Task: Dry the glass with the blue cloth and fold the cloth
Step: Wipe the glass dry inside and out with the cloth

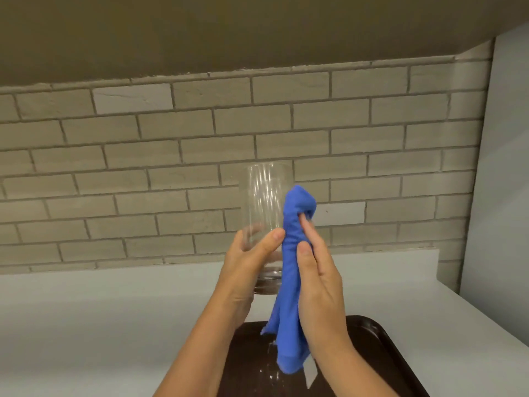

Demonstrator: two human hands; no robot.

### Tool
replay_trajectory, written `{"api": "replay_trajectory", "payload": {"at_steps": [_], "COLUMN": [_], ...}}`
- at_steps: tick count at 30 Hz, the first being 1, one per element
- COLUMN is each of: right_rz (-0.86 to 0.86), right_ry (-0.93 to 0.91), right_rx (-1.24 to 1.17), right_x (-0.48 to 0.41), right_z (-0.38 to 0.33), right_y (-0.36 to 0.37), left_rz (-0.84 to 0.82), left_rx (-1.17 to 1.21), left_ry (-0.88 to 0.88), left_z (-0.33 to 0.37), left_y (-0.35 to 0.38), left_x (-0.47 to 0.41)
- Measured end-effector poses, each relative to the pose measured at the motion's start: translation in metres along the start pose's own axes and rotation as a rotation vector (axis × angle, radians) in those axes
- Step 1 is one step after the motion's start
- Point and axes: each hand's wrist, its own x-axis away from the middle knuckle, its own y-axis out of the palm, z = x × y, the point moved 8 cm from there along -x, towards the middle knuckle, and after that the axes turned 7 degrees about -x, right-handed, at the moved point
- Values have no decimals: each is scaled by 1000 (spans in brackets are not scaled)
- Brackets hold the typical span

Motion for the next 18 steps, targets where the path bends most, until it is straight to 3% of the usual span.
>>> {"api": "replay_trajectory", "payload": {"at_steps": [4,7,10,14,18], "right_rz": [-151,-152,-56,12,58], "right_ry": [-161,-150,-52,201,253], "right_rx": [74,57,47,96,244], "right_x": [-35,-58,-63,-39,-29], "right_z": [-36,-44,-28,17,39], "right_y": [12,11,1,-13,-29], "left_rz": [-245,-307,-218,41,181], "left_rx": [99,102,28,-114,-262], "left_ry": [12,43,65,84,46], "left_z": [-2,0,-2,-6,-20], "left_y": [12,17,14,2,2], "left_x": [1,-2,-8,-13,-16]}}
